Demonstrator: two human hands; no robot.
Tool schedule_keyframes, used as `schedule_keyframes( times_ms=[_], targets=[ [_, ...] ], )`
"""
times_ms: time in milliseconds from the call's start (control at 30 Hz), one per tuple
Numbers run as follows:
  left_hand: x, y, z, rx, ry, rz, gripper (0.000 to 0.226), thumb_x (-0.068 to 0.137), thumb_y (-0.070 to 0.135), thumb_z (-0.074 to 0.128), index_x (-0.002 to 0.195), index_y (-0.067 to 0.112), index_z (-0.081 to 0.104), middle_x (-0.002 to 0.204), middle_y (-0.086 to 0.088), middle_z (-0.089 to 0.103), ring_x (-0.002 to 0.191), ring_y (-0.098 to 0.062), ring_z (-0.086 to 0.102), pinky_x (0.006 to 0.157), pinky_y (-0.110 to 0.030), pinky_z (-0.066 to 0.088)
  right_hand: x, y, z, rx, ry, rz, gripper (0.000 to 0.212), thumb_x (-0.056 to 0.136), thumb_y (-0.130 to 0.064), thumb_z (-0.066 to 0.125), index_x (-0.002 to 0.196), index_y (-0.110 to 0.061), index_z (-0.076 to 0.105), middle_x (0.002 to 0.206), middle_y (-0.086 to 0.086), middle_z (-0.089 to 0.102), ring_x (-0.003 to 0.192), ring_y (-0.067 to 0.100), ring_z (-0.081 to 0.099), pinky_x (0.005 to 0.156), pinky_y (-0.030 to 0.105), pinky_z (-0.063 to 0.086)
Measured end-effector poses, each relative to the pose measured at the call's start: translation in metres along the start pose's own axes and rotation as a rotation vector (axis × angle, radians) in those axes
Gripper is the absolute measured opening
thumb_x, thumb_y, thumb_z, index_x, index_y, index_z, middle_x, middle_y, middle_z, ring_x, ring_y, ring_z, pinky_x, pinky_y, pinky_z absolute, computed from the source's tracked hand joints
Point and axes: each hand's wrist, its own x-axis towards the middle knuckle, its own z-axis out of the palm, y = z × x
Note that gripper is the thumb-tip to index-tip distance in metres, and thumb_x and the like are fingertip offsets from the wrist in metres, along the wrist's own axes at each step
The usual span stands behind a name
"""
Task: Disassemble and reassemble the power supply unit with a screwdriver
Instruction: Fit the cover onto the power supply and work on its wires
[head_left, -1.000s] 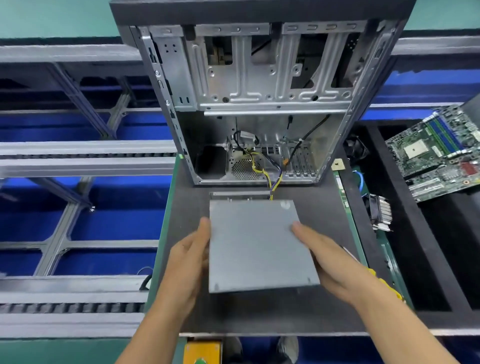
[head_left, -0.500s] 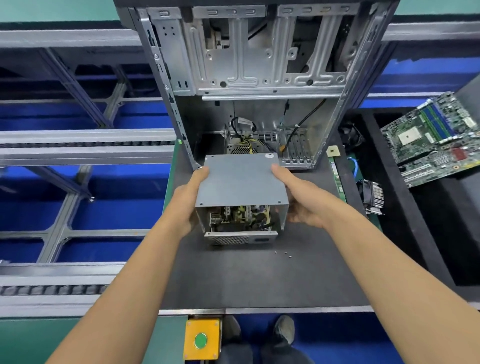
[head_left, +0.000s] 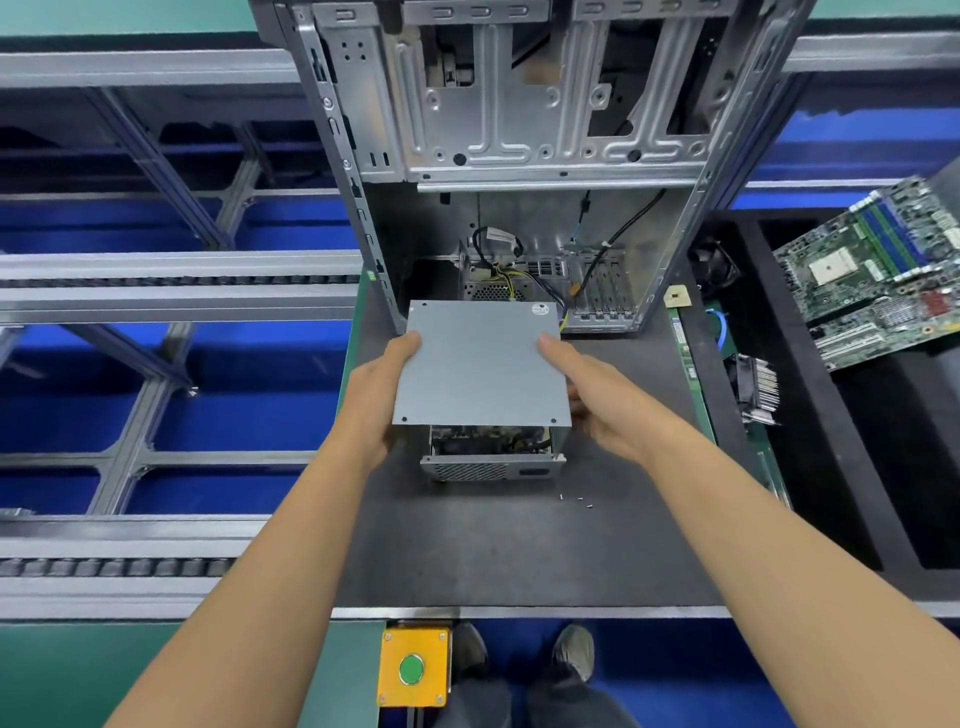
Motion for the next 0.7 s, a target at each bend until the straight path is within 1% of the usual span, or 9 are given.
schedule_keyframes(
  times_ms=[67,133,267,333,367,433,533,633,700],
  targets=[
    [0.000,-0.003,-0.002,-0.019,-0.009,-0.009,0.032,0.091,0.045,0.064,0.103,0.017,0.072,0.094,-0.003,0.078,0.077,-0.019,0.075,0.063,-0.028,0.056,-0.001,0.000,0.002,-0.025,0.012,-0.008,0.056,0.085,-0.068,0.056,0.112,-0.021,0.070,0.104,0.000,0.076,0.093,0.019,0.068,0.090,0.035,0.046],
    [0.000,-0.006,-0.003,-0.045,-0.017,-0.014,0.032,0.092,0.045,0.063,0.105,0.017,0.071,0.094,-0.003,0.078,0.078,-0.019,0.074,0.061,-0.027,0.056,-0.001,-0.002,0.002,-0.044,0.027,-0.028,0.057,0.087,-0.067,0.055,0.114,-0.019,0.069,0.104,-0.001,0.076,0.101,0.021,0.069,0.096,0.037,0.045],
    [0.000,-0.009,0.000,-0.089,-0.006,-0.027,0.030,0.092,0.045,0.063,0.105,0.018,0.070,0.091,0.000,0.078,0.077,-0.017,0.074,0.060,-0.027,0.055,-0.002,-0.010,0.002,-0.044,0.027,-0.050,0.054,0.089,-0.063,0.057,0.116,-0.017,0.067,0.103,-0.001,0.076,0.087,0.013,0.068,0.083,0.029,0.046],
    [0.001,-0.010,0.002,-0.100,0.004,-0.032,0.030,0.092,0.045,0.063,0.105,0.018,0.070,0.091,0.000,0.077,0.078,-0.018,0.074,0.061,-0.028,0.054,-0.001,-0.010,0.001,-0.047,0.027,-0.036,0.057,0.088,-0.063,0.059,0.120,-0.016,0.064,0.107,0.002,0.075,0.091,0.016,0.067,0.083,0.030,0.047],
    [0.001,-0.010,0.003,-0.104,0.005,-0.034,0.031,0.092,0.045,0.063,0.106,0.018,0.070,0.093,-0.001,0.077,0.079,-0.018,0.074,0.062,-0.028,0.054,-0.001,-0.009,0.000,-0.046,0.034,-0.033,0.057,0.087,-0.063,0.059,0.121,-0.017,0.063,0.109,0.003,0.075,0.094,0.019,0.068,0.084,0.032,0.049],
    [0.002,-0.012,0.004,-0.104,0.001,-0.030,0.031,0.092,0.045,0.063,0.106,0.018,0.070,0.094,-0.002,0.077,0.080,-0.019,0.074,0.059,-0.027,0.054,0.000,-0.007,-0.003,-0.035,0.056,-0.030,0.058,0.086,-0.064,0.061,0.121,-0.018,0.063,0.109,0.002,0.075,0.103,0.024,0.068,0.094,0.037,0.050],
    [0.002,-0.016,0.005,-0.098,0.005,-0.023,0.032,0.091,0.046,0.064,0.105,0.017,0.070,0.092,-0.001,0.078,0.075,-0.019,0.074,0.053,-0.025,0.053,0.000,-0.003,-0.005,-0.021,0.066,-0.039,0.064,0.082,-0.066,0.063,0.124,-0.019,0.060,0.108,0.001,0.075,0.110,0.029,0.066,0.105,0.044,0.045],
    [0.002,-0.019,0.004,-0.102,0.016,-0.030,0.034,0.088,0.047,0.065,0.105,0.018,0.071,0.091,-0.001,0.077,0.074,-0.020,0.074,0.049,-0.025,0.052,0.001,0.002,-0.004,-0.008,0.074,-0.067,0.072,0.078,-0.068,0.065,0.127,-0.016,0.058,0.112,0.003,0.074,0.110,0.027,0.067,0.107,0.049,0.043],
    [0.002,-0.020,0.003,-0.099,0.020,-0.028,0.034,0.087,0.048,0.066,0.103,0.019,0.072,0.094,-0.001,0.078,0.078,-0.020,0.074,0.052,-0.027,0.053,0.000,0.005,-0.004,-0.014,0.066,-0.078,0.075,0.076,-0.069,0.066,0.129,-0.016,0.057,0.114,0.002,0.073,0.110,0.025,0.067,0.108,0.048,0.043]
  ],
)
